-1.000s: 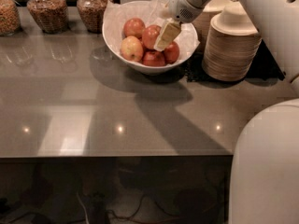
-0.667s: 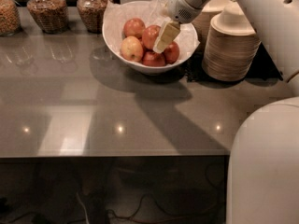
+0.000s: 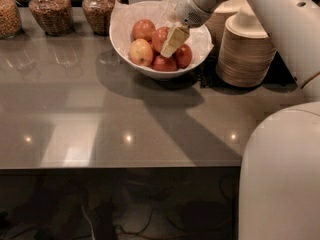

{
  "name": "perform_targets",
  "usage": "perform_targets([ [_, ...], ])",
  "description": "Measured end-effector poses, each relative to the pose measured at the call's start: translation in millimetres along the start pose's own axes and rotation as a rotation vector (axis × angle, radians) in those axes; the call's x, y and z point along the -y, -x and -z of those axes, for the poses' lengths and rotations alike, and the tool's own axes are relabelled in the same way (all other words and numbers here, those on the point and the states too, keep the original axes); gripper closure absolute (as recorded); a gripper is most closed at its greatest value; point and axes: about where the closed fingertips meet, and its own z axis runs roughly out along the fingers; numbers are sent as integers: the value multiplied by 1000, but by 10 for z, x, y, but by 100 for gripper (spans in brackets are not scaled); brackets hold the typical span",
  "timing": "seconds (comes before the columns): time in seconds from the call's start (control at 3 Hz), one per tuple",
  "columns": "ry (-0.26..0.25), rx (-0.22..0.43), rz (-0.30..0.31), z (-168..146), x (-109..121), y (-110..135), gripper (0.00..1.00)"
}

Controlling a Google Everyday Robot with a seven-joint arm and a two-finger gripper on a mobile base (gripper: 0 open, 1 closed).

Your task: Pick apple from white bowl

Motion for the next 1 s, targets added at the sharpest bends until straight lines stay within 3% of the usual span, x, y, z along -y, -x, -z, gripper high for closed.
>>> perform_targets([
  [0.33, 12, -1, -11, -73, -24, -11, 27],
  [0.67, 28, -7, -23, -167, -64, -42, 37],
  [1.0, 32, -14, -25, -179, -89, -63, 57],
])
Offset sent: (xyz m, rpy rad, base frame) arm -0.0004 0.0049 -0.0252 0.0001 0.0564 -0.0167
